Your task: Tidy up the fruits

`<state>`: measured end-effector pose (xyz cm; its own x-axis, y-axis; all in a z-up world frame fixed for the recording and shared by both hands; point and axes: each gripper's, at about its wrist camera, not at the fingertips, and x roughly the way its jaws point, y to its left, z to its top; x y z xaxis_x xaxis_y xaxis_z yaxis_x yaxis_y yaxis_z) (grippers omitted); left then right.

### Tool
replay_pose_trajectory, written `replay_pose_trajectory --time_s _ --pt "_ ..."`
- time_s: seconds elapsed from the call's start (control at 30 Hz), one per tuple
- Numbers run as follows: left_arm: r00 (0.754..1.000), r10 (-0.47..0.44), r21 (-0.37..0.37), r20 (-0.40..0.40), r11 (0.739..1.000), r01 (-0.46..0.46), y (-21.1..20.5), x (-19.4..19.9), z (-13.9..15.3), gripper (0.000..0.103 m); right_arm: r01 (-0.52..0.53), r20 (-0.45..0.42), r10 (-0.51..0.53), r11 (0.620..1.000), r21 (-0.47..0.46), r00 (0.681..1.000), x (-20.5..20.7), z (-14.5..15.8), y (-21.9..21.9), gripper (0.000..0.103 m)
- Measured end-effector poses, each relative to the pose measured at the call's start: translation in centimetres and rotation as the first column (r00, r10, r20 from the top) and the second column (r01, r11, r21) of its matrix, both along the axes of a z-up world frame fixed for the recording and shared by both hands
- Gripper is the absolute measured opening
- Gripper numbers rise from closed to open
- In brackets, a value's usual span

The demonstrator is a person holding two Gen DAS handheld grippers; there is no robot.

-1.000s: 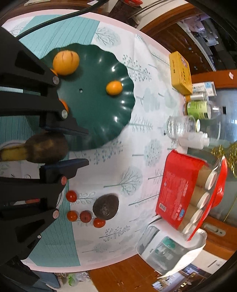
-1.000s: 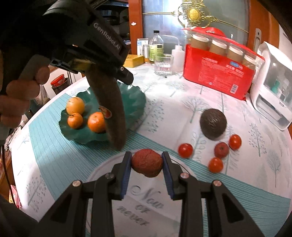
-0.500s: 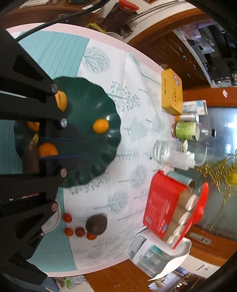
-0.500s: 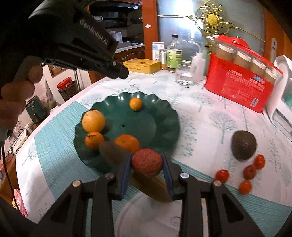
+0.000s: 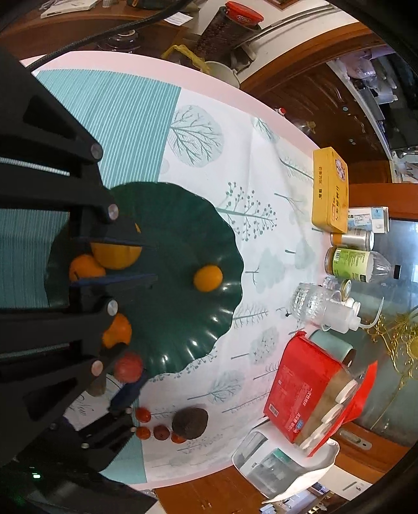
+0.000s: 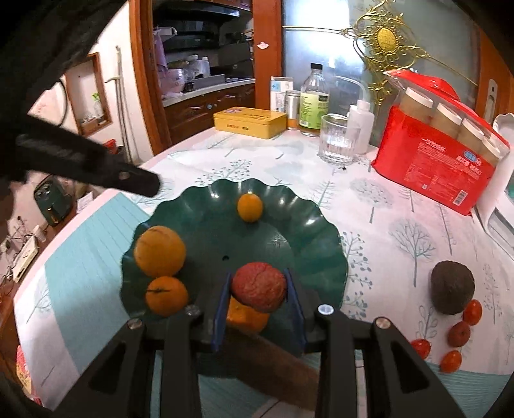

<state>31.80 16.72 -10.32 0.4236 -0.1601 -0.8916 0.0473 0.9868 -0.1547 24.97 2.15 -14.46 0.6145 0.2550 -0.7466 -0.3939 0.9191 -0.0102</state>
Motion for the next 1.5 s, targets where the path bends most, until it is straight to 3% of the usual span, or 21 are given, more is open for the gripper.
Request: replay_pose_trajectory --time_s 0.23,0.3,0.43,0.63,0.8,1.03,1.17,1.5 --pt "1.000 -0.022 -0.024 0.002 0.999 0.022 0.6 -0.6 0.0 0.030 0.060 0.016 -0.059 0.998 -0.011 0.998 -0.6 0.5 -1.1 0.052" --pt "1.000 -0.030 -0.038 -0.007 0.999 0.029 0.4 -1.1 0.0 0.033 0.081 0.017 -0.081 0.996 -0.027 0.997 -0.8 0.8 -1.4 0.052" --pt "0.999 -0.029 -0.039 -0.028 0.999 0.028 -0.5 -2.2 0.1 0.056 0.135 0.014 -0.134 0.990 -0.042 0.991 -1.9 1.4 -3.0 0.052" --pt "0.998 0.022 -0.057 -0.063 0.998 -0.026 -2.7 -4.4 0.1 0.068 0.209 0.012 -0.208 0.976 -0.063 0.978 -3.7 2.1 -7.3 0.053" --pt "0.990 0.127 -0.041 -0.064 0.991 -0.130 -6.0 -6.7 0.0 0.071 0.248 0.006 -0.248 0.967 -0.056 0.969 -4.8 2.5 -12.0 0.054" --pt "0.946 0.313 -0.086 -0.083 0.944 -0.320 -9.4 -9.2 -0.8 0.076 0.200 0.005 -0.200 0.977 -0.071 0.980 -5.8 1.8 -17.7 0.057" --pt "0.901 0.423 -0.173 -0.091 0.885 -0.433 -11.0 -10.8 -1.1 0.081 0.184 0.001 -0.184 0.980 -0.075 0.983 -5.8 1.2 -19.8 0.058" --pt "0.807 0.571 -0.195 -0.154 0.783 -0.591 -13.4 -11.2 -4.2 0.084 0.188 -0.071 -0.190 0.982 -0.032 0.979 -3.9 -1.8 -23.5 0.058"
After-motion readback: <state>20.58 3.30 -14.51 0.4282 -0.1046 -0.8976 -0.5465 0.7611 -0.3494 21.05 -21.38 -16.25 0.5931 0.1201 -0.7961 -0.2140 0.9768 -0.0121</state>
